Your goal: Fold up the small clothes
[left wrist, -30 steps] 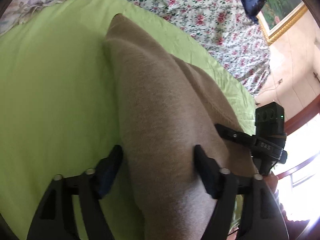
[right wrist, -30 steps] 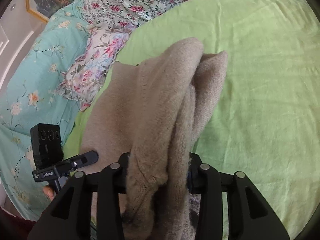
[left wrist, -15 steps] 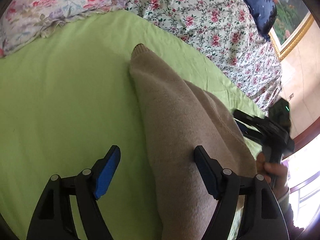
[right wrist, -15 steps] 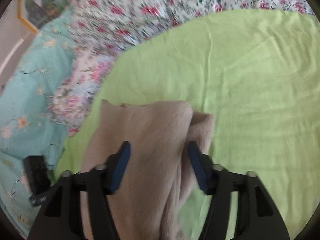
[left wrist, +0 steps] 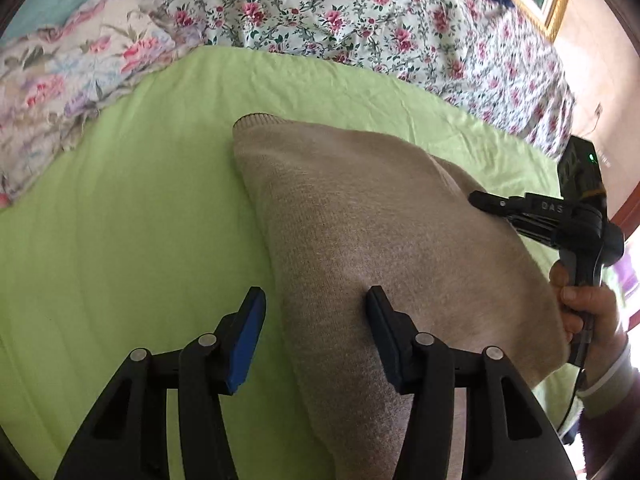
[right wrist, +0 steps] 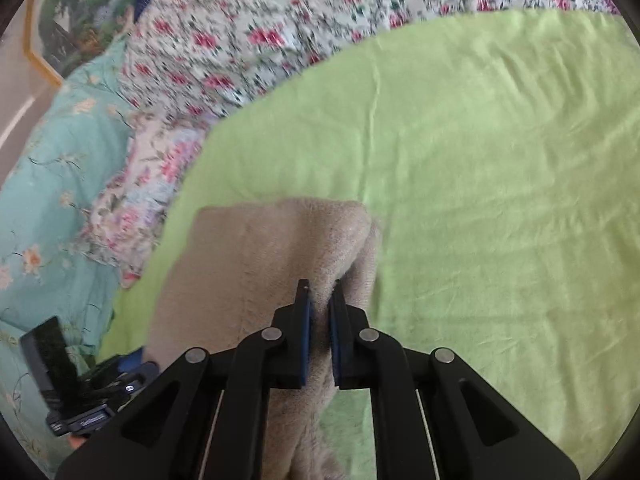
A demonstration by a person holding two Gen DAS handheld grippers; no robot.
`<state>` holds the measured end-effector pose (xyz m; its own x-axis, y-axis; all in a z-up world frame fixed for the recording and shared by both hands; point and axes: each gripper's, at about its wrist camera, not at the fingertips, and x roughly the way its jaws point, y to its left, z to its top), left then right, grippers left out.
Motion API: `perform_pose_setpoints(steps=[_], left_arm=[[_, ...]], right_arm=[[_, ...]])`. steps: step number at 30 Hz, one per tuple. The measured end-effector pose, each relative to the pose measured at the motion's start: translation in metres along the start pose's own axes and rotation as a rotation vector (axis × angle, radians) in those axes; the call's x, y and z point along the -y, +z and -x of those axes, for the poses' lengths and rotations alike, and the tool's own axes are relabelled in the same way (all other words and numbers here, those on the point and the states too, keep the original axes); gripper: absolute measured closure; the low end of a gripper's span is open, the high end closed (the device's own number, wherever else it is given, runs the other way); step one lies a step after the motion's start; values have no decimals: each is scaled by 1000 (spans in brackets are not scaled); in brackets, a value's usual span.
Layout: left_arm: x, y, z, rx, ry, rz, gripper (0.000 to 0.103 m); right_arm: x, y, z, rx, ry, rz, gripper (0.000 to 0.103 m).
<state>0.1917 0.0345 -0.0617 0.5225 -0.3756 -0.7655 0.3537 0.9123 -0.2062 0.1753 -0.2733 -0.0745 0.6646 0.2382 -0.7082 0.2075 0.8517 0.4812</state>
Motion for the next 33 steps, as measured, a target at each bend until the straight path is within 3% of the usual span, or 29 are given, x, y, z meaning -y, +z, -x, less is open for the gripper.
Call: perform_pose_setpoints(steps=[3, 7, 15, 19, 23, 25, 27, 28, 29, 30, 33], left_arm=[[-3, -2, 8, 2, -16, 28, 48], [-10, -19, 33, 28, -29, 51, 48], [-3, -91, 80, 61, -90, 60, 48], [13, -123, 84, 52, -66, 1, 46], [17, -128, 71, 41, -18, -11, 46], [19, -124, 64, 49, -2, -16, 46], [26, -123, 55, 53, 56, -55, 47], [28, -121, 51, 48, 93, -72, 50], [31, -122, 46, 42, 153, -89, 71], [30, -122, 46, 38, 163, -87, 89], [33, -125, 57, 85, 165, -72, 90]], right_arm=[[-1, 0, 2, -4, -16, -18, 87], [-12, -12, 35, 38, -8, -17, 77], [-42, -80, 100, 62, 58, 56, 71], [-55, -119, 110, 23, 30, 143, 58], [-55, -136, 103, -4, -39, 190, 58], [-52, -138, 98, -15, -33, 172, 57], [-51, -138, 93, -25, -13, 165, 63], [-51, -138, 91, -33, -11, 166, 88], [-52, -137, 91, -35, -14, 167, 94], [-52, -136, 95, -23, -11, 166, 94], [-52, -134, 107, 18, -26, 191, 94]])
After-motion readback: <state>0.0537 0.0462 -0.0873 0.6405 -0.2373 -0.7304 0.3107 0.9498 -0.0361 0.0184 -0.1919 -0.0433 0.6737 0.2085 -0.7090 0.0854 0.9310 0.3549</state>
